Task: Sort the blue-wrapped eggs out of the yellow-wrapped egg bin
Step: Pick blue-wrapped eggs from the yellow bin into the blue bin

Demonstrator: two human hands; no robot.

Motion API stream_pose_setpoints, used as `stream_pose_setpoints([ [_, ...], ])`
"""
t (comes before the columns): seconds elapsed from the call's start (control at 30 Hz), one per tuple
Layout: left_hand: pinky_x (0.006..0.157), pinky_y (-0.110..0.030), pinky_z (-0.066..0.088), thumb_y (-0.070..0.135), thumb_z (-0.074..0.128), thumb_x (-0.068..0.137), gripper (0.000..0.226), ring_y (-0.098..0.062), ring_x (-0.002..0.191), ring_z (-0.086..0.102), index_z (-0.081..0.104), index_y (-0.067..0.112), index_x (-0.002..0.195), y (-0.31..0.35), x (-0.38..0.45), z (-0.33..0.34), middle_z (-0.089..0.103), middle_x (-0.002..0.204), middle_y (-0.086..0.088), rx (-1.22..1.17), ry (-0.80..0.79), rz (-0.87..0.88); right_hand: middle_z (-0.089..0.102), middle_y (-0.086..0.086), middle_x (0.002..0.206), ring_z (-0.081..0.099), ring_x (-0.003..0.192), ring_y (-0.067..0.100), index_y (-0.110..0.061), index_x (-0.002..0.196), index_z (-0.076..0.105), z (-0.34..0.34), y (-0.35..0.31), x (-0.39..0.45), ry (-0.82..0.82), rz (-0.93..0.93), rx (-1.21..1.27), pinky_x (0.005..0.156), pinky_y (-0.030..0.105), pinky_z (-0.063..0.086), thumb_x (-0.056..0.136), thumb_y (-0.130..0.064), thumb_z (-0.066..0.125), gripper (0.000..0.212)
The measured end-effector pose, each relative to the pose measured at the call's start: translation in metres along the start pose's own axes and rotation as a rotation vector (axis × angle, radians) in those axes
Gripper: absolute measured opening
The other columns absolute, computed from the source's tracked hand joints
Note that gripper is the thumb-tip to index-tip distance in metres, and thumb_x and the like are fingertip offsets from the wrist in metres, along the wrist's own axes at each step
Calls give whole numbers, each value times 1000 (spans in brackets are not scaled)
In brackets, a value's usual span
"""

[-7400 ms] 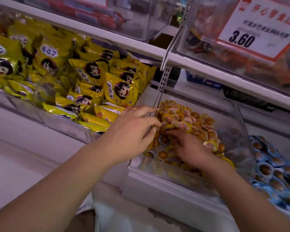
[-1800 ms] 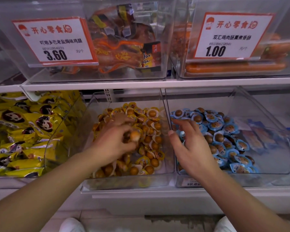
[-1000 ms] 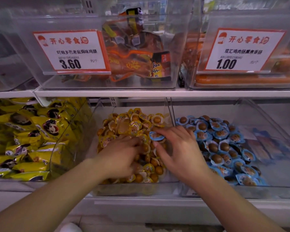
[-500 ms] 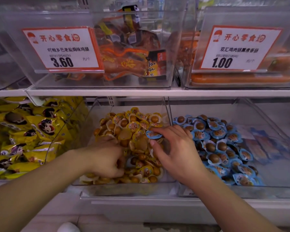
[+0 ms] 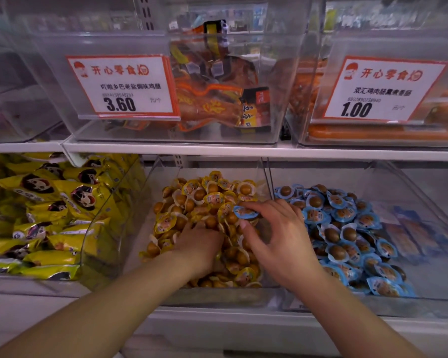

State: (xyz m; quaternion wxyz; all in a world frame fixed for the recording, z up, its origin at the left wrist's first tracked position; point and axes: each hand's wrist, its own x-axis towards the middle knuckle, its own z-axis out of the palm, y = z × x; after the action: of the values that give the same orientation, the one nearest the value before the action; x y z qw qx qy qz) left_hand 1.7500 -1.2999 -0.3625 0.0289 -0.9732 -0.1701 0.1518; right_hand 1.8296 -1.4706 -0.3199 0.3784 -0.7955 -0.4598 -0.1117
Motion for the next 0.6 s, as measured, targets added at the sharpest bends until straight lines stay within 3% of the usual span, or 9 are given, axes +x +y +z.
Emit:
stream_pose_setpoints([
  [0.07,89,-39,40,69,66,69,45,-25,108,56,56,31,91,-8,-4,-4,63,106,4,-145,-9,32,68,-13,107,56,105,9,-26,119,69,-2,0,-1,-8,-1,2,95,35,41,91,-39,63,32],
  [0.17,70,-27,47,56,76,69,36,-14,89,63,62,33,92,-25,-13,-15,62,89,13,-447,69,-17,68,-13,110,56,108,9,-25,121,69,-6,2,-2,-29,-3,24,97,36,41,92,-41,61,34],
  [0.27,76,-20,52,27,78,80,30,-4,92,65,67,35,107,-35,-25,-33,68,98,14,-849,268,-98,68,-11,112,57,109,11,-24,122,68,-9,0,-2,-43,-7,47,100,38,42,91,-39,59,36],
  [0.33,78,-13,52,15,78,82,24,-3,92,69,72,27,102,-33,-36,-52,76,98,7,-1246,383,-64,68,-9,112,59,109,13,-23,124,67,-10,-3,-2,-33,-13,65,100,41,44,89,-33,61,37],
  [0.47,71,-18,56,8,72,85,15,-12,83,73,73,9,99,-4,-55,-79,78,92,-8,-1638,423,-1,63,-7,116,60,107,13,-20,128,63,-11,-11,0,35,-27,133,95,43,49,86,-21,62,42],
  [0.53,69,-17,55,9,71,85,13,-13,81,73,73,6,98,17,-58,-81,77,89,-9,-1712,425,-29,55,-5,123,57,112,10,-18,135,56,-11,-17,-1,34,-33,202,96,33,49,86,-21,61,49],
  [0.6,69,-18,56,17,76,78,19,-14,77,72,73,5,92,38,-60,-80,77,86,-9,-1812,425,-75,46,-4,134,50,121,5,-21,143,46,-12,-22,-4,8,-37,262,103,15,41,86,-32,59,60],
])
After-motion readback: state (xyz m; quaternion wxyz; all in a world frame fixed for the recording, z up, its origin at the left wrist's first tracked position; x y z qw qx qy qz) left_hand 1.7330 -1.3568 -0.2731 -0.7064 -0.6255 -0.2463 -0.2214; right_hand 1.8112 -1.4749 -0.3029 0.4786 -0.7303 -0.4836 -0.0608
